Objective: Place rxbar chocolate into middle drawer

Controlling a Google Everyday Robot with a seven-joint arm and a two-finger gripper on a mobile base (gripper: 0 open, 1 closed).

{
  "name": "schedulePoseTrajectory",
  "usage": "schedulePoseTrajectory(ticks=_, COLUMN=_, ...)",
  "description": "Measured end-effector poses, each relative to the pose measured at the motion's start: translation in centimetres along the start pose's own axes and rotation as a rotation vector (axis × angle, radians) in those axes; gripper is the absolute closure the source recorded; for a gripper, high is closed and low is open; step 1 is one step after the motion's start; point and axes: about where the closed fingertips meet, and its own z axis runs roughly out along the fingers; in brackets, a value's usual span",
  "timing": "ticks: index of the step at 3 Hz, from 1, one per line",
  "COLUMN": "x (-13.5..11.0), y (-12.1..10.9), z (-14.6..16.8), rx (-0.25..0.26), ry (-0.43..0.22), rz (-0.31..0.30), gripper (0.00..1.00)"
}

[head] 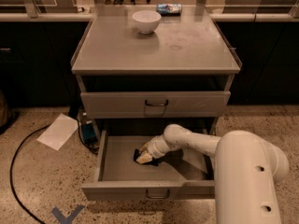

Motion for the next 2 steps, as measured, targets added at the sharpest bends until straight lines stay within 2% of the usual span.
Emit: schedulePoseTrajectory(ticks=2, x=0.0, y=0.01, z=0.01, rx=0.0, ry=0.0, rz=0.0, gripper=0.35)
